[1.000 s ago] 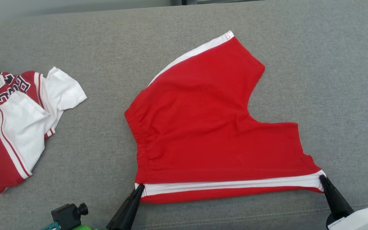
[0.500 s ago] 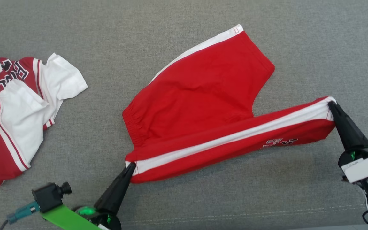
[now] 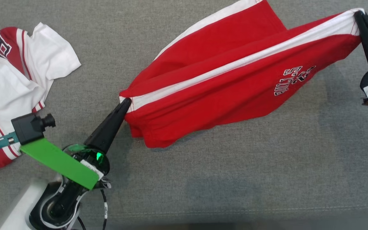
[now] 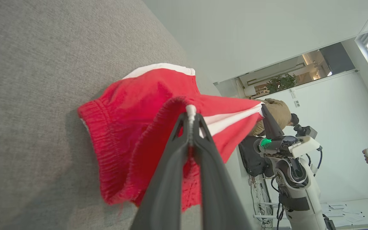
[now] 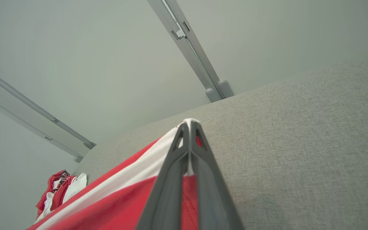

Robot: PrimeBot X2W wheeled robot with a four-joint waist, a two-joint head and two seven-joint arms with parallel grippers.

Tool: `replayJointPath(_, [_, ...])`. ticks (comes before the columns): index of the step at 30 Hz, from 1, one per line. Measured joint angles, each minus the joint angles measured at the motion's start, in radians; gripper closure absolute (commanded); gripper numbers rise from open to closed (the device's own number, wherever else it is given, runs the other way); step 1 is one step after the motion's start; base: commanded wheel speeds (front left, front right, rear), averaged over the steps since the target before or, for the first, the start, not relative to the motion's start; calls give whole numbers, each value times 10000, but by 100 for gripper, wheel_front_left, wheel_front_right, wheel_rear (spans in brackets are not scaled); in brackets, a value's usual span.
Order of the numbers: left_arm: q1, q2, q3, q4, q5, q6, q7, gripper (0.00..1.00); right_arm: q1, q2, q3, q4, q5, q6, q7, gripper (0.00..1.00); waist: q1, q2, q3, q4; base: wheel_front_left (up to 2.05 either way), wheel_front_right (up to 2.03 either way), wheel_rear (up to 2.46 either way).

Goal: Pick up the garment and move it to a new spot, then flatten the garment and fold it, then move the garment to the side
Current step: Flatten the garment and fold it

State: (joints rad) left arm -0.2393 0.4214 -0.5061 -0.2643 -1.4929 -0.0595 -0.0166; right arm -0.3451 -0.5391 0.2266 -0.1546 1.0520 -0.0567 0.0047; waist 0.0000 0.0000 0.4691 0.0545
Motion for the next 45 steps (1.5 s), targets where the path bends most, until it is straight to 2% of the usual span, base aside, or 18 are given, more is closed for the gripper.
replayJointPath(13, [-1943,-380,151,1197,-176,953,842,100,-2429,188,769,1383,-640,-159,836,100,1,0,1144,820,0,0,0])
replayJointPath(21, [-2482,-723,-17,1825,-431,1126,1104,100,-3211,520,1152,2257,-853,-157,1035,100,1,0,1389,1142,0,0,0])
replayJointPath(33, [-3191,-938,-163,2376,-412,1200,1365,100,-3921,729,1356,3200,-955,-142,1158,100,1,0,1584,1123,0,0,0])
replayJointPath(34, [-3202,-947,-186,2401,-412,1227,1390,98,-3978,731,1373,3283,-961,-144,1197,100,0,0,1631,1115,0,0,0])
replayJointPath(35, [-3225,-955,-186,2428,-410,1227,1390,93,-4061,736,1377,3338,-997,-144,1195,96,1,0,1666,1112,0,0,0])
replayJointPath(36, [-3274,-978,-188,2504,-407,1227,1390,85,-4149,750,1375,3430,-1087,-144,1156,59,1,0,1699,1109,0,0,0])
replayJointPath(37, [-3326,-1009,-192,2571,-393,1227,1390,85,-4227,777,1369,3528,-1195,-144,1085,59,1,0,1724,1106,0,0,0])
replayJointPath(38, [-3370,-1028,-196,2606,-374,1227,1390,81,-4282,807,1371,3601,-1269,-144,1024,40,0,0,1739,1104,0,0,0])
replayJointPath(39, [-3411,-1037,-196,2631,-336,1227,1388,71,-4327,848,1375,3661,-1317,-144,986,0,0,0,1749,1102,0,0,0])
replayJointPath(40, [-3448,-1043,-198,2671,-311,1227,1386,53,-4374,895,1379,3728,-1369,-144,917,0,0,0,1760,1099,0,0,0])
replayJointPath(41, [-3476,-1047,-196,2721,-305,1229,1381,12,-4437,951,1383,3800,-1396,-146,897,0,1,0,1771,1095,0,0,0])
replayJointPath(42, [-3520,-1055,-192,2778,-305,1229,1373,0,-4487,999,1388,3860,-1398,-146,815,0,1,0,1780,1090,0,0,0])
replayJointPath(45, [-3617,-1101,-192,2897,-305,1231,1346,0,-4576,1154,1381,4040,-1421,-144,564,0,1,0,1788,1079,0,0,0])
